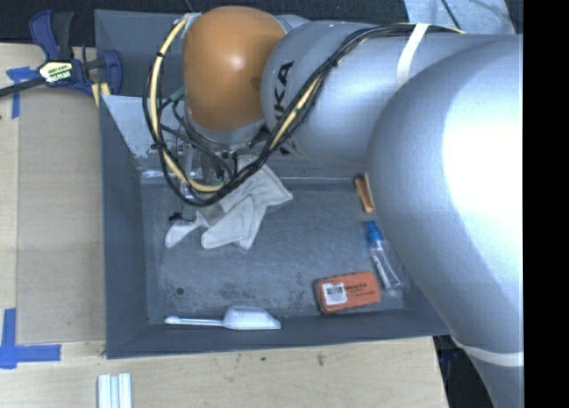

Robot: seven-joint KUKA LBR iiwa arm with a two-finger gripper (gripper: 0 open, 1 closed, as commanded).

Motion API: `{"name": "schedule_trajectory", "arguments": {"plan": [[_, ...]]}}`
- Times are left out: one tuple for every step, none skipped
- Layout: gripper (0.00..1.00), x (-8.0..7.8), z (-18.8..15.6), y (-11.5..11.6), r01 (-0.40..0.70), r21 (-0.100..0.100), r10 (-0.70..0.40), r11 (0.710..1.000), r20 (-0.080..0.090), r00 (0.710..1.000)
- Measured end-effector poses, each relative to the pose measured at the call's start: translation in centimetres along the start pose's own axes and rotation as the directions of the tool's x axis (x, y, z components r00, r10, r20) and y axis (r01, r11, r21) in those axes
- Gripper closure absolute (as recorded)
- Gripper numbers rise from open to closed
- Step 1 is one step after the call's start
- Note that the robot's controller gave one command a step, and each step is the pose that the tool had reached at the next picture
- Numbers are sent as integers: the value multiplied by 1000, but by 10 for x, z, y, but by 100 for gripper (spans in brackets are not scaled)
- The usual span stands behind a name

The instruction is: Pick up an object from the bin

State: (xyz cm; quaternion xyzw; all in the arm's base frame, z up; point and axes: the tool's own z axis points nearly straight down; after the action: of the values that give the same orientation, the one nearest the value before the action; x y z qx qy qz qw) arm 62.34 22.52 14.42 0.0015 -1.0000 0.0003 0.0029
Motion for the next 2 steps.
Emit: {"name": "schedule_trajectory", "arguments": {"plan": [[0, -2, -6, -1, -3, -2, 3, 1000, 8, 1000], [0, 0, 50, -55, 326, 1, -326, 945, 14, 945]]}}
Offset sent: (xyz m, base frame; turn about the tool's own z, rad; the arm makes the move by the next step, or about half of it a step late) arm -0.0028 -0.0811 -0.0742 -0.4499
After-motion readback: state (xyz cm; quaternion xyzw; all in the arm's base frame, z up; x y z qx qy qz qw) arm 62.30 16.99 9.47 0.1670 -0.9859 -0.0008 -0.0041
